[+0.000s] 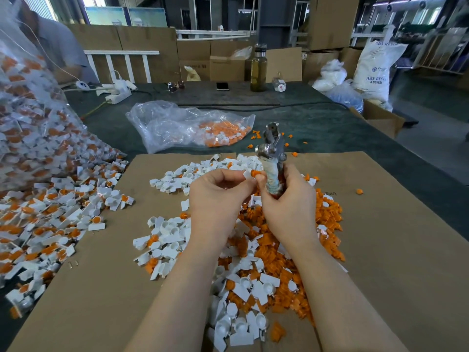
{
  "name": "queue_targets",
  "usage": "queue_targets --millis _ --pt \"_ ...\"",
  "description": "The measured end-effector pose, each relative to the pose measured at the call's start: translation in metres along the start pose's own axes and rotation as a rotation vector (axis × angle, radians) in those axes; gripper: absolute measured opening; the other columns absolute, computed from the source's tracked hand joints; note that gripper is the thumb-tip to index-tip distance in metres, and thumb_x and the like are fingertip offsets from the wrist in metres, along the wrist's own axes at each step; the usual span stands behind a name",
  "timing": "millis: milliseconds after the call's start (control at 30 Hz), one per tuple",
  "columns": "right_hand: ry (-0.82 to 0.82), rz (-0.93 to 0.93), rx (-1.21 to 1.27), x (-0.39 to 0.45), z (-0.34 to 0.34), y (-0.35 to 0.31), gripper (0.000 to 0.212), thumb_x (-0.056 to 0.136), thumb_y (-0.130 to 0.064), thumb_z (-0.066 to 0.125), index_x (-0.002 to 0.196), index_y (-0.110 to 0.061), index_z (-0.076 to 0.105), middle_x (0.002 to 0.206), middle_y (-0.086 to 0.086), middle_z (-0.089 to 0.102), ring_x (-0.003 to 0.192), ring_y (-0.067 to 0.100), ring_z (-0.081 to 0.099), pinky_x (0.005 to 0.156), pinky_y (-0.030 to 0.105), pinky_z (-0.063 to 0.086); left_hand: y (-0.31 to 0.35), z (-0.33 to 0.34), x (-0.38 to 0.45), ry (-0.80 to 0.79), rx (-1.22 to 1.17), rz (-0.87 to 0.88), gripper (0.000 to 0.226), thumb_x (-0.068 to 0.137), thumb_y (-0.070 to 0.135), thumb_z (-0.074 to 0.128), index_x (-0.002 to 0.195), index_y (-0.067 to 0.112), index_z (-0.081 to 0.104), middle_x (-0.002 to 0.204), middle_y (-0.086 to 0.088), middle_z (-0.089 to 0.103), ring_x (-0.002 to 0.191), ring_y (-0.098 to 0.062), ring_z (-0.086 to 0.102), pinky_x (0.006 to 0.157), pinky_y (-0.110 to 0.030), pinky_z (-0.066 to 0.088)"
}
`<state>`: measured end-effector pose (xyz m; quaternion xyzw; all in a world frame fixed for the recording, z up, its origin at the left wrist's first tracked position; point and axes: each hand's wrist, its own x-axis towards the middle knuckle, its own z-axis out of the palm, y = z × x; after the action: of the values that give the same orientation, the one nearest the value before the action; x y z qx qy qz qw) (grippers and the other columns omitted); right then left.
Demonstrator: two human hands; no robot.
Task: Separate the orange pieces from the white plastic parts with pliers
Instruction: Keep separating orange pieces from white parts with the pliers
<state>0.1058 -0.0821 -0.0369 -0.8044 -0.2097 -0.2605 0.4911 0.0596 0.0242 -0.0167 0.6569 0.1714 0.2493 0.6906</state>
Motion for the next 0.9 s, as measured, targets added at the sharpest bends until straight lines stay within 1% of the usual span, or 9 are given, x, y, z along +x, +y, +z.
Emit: queue_targets --millis 33,100,167,267,467,600,700,833,900 --pt "-0.002 0.0 0.002 -0.0002 0.0 -0.0002 0.015 0.091 -0.033 0.065 0.091 -0.023 0.054 0.075 -0.011 0.059 0.066 0.006 0.057 0.053 0.017 0.043 0.0008 0.0004 -0.0005 0.007 0.018 0.008 0.012 0.072 0.016 0.087 0.076 0.016 0.075 0.072 -0.004 0.075 0.077 -0.028 0.074 0.076 -0.041 0.063" --pt "-0.004 0.006 0.014 -0.0003 -0.0006 -0.0006 0.015 0.09 -0.031 0.066 0.09 -0.022 0.054 0.072 -0.014 0.056 0.066 0.005 0.056 0.052 0.013 0.04 0.0018 0.0004 -0.0016 0.008 0.037 0.023 0.012 0.072 0.018 0.087 0.077 0.018 0.076 0.072 -0.001 0.075 0.077 -0.027 0.073 0.077 -0.043 0.062" --pt "-0.019 0.019 0.022 0.0004 -0.0012 -0.0004 0.015 0.09 -0.03 0.067 0.09 -0.022 0.054 0.071 -0.017 0.053 0.069 0.001 0.056 0.054 0.011 0.039 0.0029 -0.0004 -0.0022 0.006 0.073 0.048 0.011 0.074 0.017 0.086 0.076 0.019 0.076 0.072 0.001 0.075 0.076 -0.025 0.073 0.076 -0.043 0.062" --pt "-0.046 0.03 0.02 0.0012 -0.0021 0.0007 0.014 0.089 -0.029 0.067 0.091 -0.022 0.056 0.072 -0.016 0.055 0.066 0.004 0.056 0.053 0.012 0.036 0.0035 -0.0016 -0.0011 -0.004 0.119 0.078 0.013 0.077 0.014 0.084 0.073 0.022 0.074 0.071 0.003 0.075 0.075 -0.023 0.073 0.074 -0.04 0.062" --pt "-0.058 0.03 0.024 0.0016 -0.0025 0.0005 0.013 0.089 -0.027 0.068 0.09 -0.021 0.056 0.071 -0.018 0.054 0.068 0.0 0.056 0.055 0.009 0.038 0.0017 -0.003 -0.0002 -0.018 0.195 0.144 0.017 0.078 0.018 0.083 0.067 0.026 0.073 0.068 0.011 0.073 0.069 -0.011 0.071 0.065 -0.022 0.06" --pt "-0.093 0.036 0.038 0.0029 -0.0031 -0.0002 0.012 0.089 -0.027 0.067 0.092 -0.025 0.056 0.074 -0.018 0.057 0.072 0.002 0.059 0.056 0.012 0.042 -0.0002 -0.0034 0.0015 -0.012 0.2 0.147 0.016 0.08 0.015 0.082 0.07 0.024 0.073 0.07 0.01 0.074 0.069 -0.011 0.07 0.063 -0.019 0.058" --pt "-0.149 0.043 0.051 0.0038 -0.0044 0.0002 0.015 0.088 -0.022 0.068 0.092 -0.028 0.055 0.075 -0.018 0.058 0.075 0.002 0.059 0.056 0.014 0.044 -0.0011 -0.0038 0.0028 -0.007 0.21 0.139 0.015 0.08 0.015 0.081 0.072 0.024 0.072 0.069 0.012 0.073 0.063 -0.002 0.067 0.058 -0.014 0.054" --pt "-0.238 0.037 0.046 0.0047 -0.0062 0.0018 0.018 0.085 -0.014 0.067 0.092 -0.026 0.056 0.071 -0.016 0.056 0.071 0.004 0.056 0.053 0.014 0.04 -0.0034 -0.0057 0.0057 0.023 0.215 0.114 0.014 0.078 0.024 0.083 0.073 0.024 0.071 0.069 0.01 0.072 0.063 -0.005 0.066 0.062 -0.023 0.057" --pt "-0.281 0.049 0.057 0.0059 -0.0077 0.0012 0.013 0.086 -0.015 0.066 0.094 -0.023 0.059 0.074 -0.014 0.059 0.07 0.007 0.056 0.054 0.02 0.044 -0.0044 -0.0069 0.0065 0.023 0.231 0.113 0.013 0.081 0.025 0.081 0.074 0.024 0.07 0.068 0.011 0.072 0.065 -0.005 0.068 0.065 -0.025 0.058"
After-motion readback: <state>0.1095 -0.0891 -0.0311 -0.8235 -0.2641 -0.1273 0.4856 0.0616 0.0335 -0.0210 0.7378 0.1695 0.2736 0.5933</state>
